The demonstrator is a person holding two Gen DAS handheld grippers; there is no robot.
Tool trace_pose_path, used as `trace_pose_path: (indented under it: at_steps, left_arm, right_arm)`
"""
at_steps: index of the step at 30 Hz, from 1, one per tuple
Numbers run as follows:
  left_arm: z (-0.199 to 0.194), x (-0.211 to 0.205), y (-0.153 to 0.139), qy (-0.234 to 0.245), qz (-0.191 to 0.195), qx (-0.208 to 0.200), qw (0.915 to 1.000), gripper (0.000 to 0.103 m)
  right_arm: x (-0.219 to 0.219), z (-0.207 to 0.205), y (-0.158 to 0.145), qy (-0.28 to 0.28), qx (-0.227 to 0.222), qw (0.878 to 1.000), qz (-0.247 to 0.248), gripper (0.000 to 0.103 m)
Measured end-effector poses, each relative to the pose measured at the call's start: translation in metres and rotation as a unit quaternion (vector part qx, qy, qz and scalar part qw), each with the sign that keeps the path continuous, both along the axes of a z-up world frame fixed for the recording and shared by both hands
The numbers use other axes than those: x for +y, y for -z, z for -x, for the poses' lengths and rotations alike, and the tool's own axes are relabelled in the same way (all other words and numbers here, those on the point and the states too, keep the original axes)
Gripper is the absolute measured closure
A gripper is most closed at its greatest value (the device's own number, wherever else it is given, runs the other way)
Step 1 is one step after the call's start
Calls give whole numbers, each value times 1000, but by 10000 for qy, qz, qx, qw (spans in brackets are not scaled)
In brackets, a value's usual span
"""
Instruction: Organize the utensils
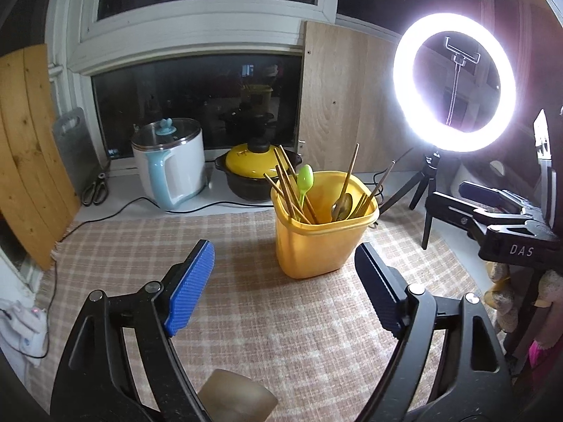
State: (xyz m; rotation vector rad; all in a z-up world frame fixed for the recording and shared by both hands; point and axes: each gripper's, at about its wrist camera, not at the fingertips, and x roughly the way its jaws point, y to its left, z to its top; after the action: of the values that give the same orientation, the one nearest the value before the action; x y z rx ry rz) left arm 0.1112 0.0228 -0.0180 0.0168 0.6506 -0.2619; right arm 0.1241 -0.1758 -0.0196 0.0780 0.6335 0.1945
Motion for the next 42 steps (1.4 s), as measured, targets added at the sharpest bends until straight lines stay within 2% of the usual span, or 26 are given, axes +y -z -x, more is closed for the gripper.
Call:
trace_pose_path:
  at_steps: [1,3,5,10,20,42]
  left_arm:
    - [4,-1,-2,-20,-11,-29,10000,15]
    - [14,-3,-6,1,-2,-101,9999,3]
    - [24,-4,-11,-44,-2,-222,9997,1]
    - [42,-9,-22,-226,-102,-426,9988,0]
    - [57,-6,-26,-255,-58,-432,9987,0]
    - [62,-3,-27,-288,-65,-474,9984,0]
  right_arm:
    - [-2,5,-1,41,-33,10000,-4,0]
    - [-5,14,-4,98,-83,9999,-45,0]
    - [-9,24,-7,144,-132,9998,-57,0]
    - [-13,48,-18,288,-404,9987,105,0]
    - [-23,76,-28,473,-614,9970,-9,0]
    - [-26,83,-16,625,-442,9970,-126,0]
